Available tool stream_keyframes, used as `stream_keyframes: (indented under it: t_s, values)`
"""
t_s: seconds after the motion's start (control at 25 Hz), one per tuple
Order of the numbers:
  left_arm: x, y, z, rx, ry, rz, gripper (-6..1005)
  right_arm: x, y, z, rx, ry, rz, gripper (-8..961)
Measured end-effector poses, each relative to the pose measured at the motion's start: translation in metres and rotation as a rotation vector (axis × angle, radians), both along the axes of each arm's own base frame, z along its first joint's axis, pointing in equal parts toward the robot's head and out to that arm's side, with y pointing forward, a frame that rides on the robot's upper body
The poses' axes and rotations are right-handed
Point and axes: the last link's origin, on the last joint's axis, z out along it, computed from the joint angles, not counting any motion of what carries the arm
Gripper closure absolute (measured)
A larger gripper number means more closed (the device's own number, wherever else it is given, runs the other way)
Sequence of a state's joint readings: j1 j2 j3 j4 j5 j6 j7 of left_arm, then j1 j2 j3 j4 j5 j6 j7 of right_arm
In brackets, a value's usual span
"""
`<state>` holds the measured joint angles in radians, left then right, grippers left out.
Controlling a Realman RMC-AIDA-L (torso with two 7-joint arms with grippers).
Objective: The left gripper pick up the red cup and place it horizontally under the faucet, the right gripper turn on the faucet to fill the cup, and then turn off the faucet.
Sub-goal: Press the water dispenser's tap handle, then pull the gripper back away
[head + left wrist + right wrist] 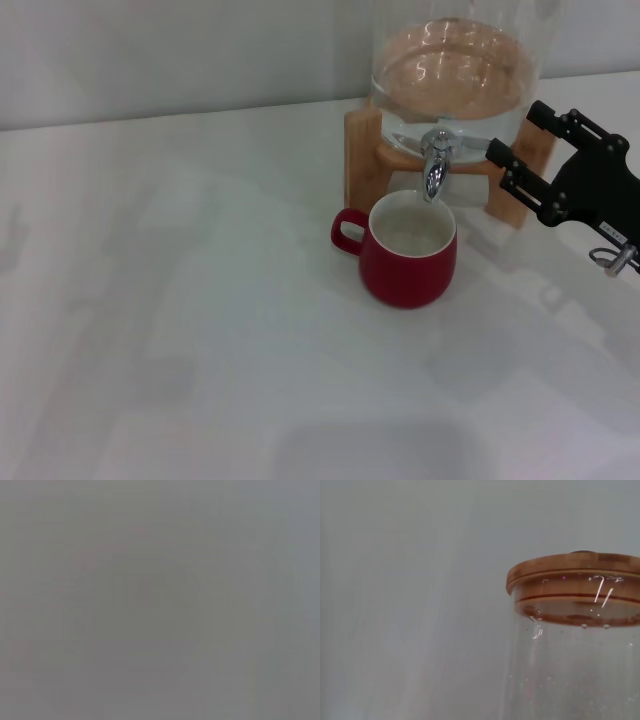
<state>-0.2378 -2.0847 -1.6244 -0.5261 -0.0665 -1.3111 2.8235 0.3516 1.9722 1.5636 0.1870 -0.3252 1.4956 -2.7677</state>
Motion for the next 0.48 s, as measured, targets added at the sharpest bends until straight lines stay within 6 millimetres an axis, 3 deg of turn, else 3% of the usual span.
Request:
stream_keyframes:
  t_s: [0.48]
  values:
    - [0.0024, 0.0019, -0.0003, -0.002, 0.001, -0.008, 245, 0.0054, -0.0003, 0.0057, 0.028, -0.004, -0.021, 336]
